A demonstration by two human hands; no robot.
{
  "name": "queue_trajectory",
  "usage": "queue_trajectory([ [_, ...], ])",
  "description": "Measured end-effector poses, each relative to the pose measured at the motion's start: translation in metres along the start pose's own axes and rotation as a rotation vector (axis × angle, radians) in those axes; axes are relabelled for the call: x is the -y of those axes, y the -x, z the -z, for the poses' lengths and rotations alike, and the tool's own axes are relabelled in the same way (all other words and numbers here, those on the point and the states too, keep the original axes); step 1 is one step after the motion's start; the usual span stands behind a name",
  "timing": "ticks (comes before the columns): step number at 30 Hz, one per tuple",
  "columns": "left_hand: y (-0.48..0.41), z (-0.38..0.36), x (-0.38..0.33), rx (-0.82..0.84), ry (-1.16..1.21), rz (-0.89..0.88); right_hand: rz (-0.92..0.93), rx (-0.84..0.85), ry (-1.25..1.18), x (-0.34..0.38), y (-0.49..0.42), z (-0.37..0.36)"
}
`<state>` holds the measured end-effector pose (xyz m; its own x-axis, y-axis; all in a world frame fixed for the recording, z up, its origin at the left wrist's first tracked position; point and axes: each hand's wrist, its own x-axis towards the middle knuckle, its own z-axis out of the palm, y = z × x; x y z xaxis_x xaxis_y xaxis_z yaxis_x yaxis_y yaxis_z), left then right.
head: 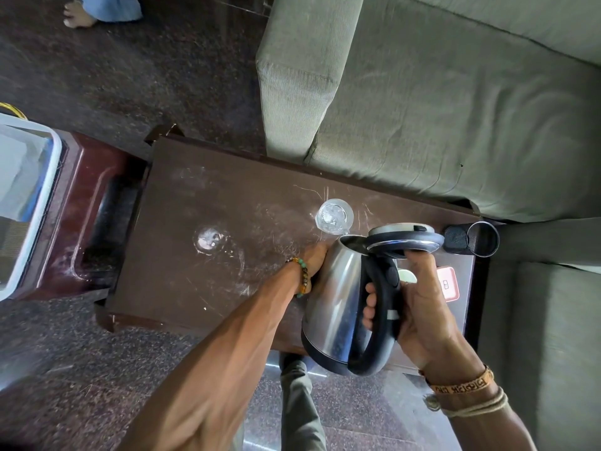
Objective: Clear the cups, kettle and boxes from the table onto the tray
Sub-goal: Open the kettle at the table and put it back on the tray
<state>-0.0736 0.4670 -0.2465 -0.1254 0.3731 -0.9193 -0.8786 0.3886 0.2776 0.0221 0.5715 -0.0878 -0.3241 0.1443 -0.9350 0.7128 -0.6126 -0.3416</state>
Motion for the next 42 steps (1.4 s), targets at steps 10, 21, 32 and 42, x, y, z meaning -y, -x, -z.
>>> queue_trajectory([
  [10, 0.0031, -0.0013, -0.0033, -0.032, -0.029, 0.027, 0.025, 0.004, 0.017, 0.0012, 0.0002, -0.0004],
  [21, 0.0023, 0.0001, -0.0025, -0.051, -0.047, 0.041, 0.013, 0.007, 0.011, 0.0004, -0.0003, 0.0002],
  [32, 0.0041, 0.0, -0.002, -0.046, -0.034, 0.052, -0.002, 0.018, 0.001, 0.0003, -0.0009, 0.0008],
  [42, 0.0038, 0.0003, -0.0035, -0.018, -0.056, 0.042, 0.01, 0.026, -0.003, 0.0007, -0.0012, 0.0014],
])
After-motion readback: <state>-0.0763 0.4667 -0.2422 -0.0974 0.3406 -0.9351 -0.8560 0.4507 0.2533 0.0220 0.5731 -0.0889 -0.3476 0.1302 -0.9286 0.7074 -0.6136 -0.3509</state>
